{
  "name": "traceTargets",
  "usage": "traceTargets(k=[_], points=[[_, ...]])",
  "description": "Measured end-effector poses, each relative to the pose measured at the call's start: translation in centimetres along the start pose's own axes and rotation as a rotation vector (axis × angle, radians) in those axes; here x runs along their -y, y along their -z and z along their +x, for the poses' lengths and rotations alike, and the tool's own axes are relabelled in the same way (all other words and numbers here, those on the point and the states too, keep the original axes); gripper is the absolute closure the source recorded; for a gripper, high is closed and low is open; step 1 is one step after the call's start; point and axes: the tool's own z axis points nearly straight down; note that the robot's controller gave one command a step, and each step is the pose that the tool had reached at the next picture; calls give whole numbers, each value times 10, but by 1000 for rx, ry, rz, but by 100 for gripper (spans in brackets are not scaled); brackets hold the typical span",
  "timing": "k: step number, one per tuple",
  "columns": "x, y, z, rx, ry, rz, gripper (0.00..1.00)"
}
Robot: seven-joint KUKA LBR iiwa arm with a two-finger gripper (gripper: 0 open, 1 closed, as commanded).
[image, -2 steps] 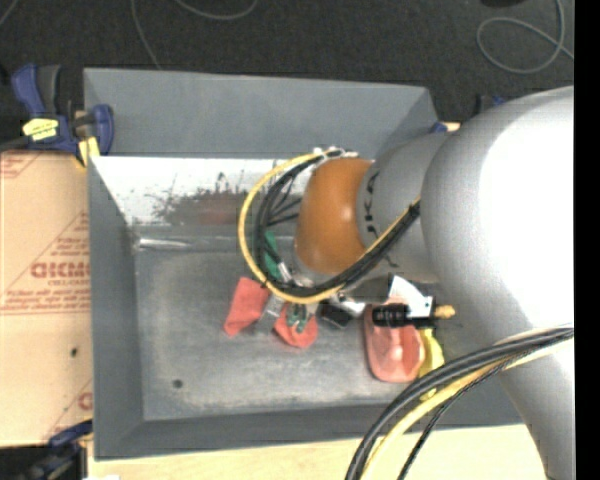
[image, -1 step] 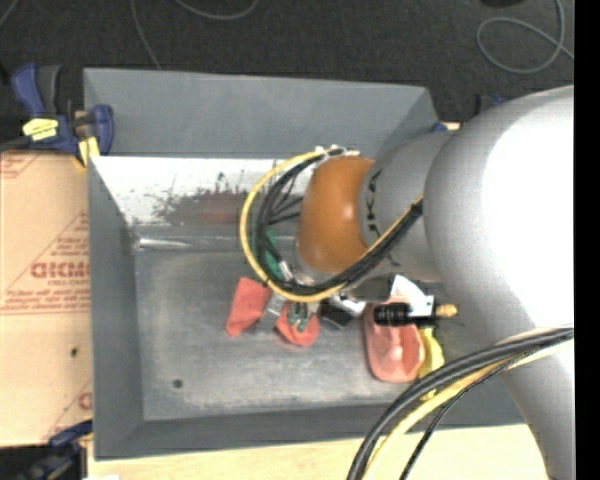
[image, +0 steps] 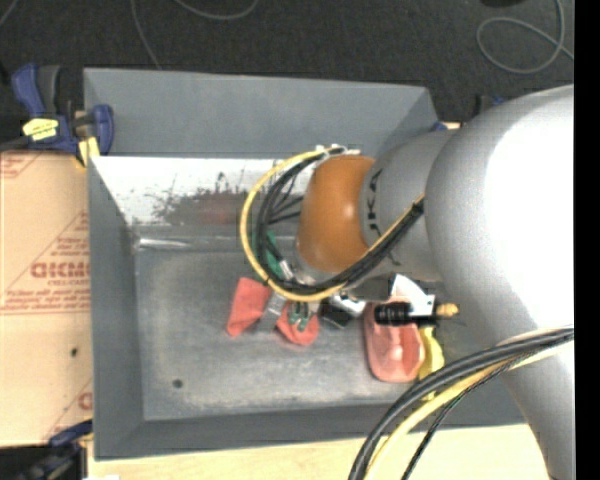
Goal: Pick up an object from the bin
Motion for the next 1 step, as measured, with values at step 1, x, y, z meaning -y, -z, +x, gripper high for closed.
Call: traceTargets(k=[1], points=[[1, 8, 1, -5, 1, 4, 100]])
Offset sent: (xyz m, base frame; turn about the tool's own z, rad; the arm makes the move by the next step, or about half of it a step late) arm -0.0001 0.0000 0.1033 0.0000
